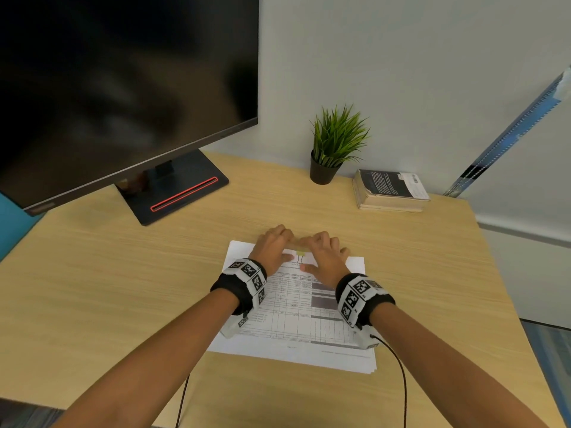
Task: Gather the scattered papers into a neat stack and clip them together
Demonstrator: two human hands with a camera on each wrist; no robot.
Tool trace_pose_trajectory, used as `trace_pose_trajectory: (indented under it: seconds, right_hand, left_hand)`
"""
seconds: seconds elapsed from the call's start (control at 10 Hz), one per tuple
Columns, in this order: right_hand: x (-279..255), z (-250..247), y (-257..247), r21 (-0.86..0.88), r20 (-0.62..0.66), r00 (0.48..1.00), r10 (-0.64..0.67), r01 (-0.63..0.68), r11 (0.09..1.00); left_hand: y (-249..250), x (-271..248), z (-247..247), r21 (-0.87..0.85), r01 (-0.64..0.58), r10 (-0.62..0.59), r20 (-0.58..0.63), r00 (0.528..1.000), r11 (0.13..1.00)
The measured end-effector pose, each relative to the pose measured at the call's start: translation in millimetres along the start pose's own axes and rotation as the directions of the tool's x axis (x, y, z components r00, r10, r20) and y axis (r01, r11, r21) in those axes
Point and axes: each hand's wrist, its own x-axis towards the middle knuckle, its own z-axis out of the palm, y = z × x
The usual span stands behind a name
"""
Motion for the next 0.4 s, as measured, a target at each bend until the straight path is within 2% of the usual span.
trace_pose_trajectory:
  seconds: [0.1,0.2,0.3,0.4]
  right_hand:
    - [-10.6,0.1,2.2,0.075,-0.067,0.994,0.087,-0.082,0.994]
    - [-28.9,-5.2,5.1,0.144,-0.093,0.976,0.198,-0.184,0.972]
    - [-64.9,-12.8,11.7,0.214,-0.046,0.956,0.289,-0.274,0.938]
    - [-120.0,-11.3,28.8,0.316,0.026,0.922,0.385,-0.373,0.872]
  left_hand:
    - [0.0,-4.7,-5.2,0.173,0.064,-0.058,-0.042,0.997,0.983]
    - [3.5,-23.9,-17.1,0.236,0.141,-0.104,-0.161,0.981,0.962]
    - [8.4,-62.2,-35.7,0.194,0.290,-0.263,-0.150,0.953,0.937]
    - [-0.4,-121.0,-47.3,0.112,0.412,-0.410,-0.040,0.911,0.904]
